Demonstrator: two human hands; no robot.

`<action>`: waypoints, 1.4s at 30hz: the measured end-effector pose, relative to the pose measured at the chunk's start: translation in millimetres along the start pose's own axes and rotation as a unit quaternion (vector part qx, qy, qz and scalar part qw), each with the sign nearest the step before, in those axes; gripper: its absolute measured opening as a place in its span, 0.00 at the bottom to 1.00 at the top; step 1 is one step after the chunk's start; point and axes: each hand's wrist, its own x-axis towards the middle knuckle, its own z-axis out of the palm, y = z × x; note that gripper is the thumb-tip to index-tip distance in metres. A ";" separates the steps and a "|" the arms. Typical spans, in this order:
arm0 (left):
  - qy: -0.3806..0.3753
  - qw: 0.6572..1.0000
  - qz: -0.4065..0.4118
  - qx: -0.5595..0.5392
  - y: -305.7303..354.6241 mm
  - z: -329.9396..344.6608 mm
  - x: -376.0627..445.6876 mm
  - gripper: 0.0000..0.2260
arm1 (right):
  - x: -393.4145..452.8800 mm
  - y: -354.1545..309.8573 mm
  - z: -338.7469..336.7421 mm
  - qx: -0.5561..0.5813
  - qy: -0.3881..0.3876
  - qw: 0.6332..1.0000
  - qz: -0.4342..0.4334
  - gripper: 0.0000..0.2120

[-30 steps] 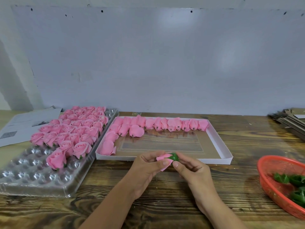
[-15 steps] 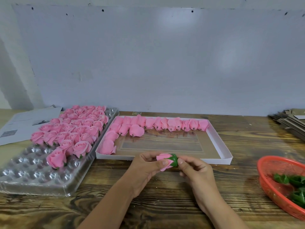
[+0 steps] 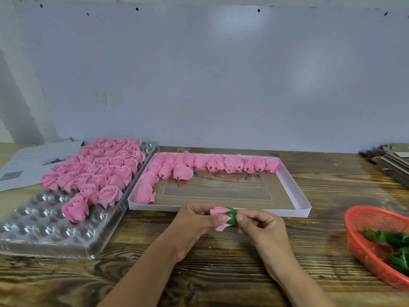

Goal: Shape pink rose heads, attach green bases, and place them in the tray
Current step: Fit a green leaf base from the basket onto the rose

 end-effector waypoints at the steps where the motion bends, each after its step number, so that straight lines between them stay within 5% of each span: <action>1: -0.001 1.000 -0.003 -0.001 0.2 0.2 -0.3 0.17 | 0.2 0.2 -0.2 -0.004 0.000 1.000 -0.001 0.10; 21: 0.013 0.999 -0.023 0.020 -1.4 0.5 2.1 0.17 | 4.1 5.3 -1.8 -0.049 -0.001 0.998 -0.027 0.09; 26: 0.007 0.999 -0.001 0.052 -2.8 5.6 2.2 0.19 | 3.0 2.5 -5.0 -0.103 -0.099 0.989 -0.031 0.15; 33: -0.010 0.996 0.051 0.079 -4.4 9.1 0.8 0.40 | 5.0 6.1 -3.6 0.212 -0.109 0.961 0.141 0.20; 35: -0.004 0.991 0.071 0.114 -6.8 13.4 -0.6 0.36 | 3.8 7.8 -1.6 0.235 -0.128 0.951 0.152 0.21; 39: 0.038 0.982 0.112 0.147 -6.4 16.5 -2.7 0.13 | 3.3 8.0 2.8 0.240 -0.134 0.947 0.166 0.22; 42: 0.036 0.982 0.118 0.145 -5.9 17.7 -3.1 0.11 | 3.8 9.2 3.1 0.254 -0.135 0.942 0.174 0.20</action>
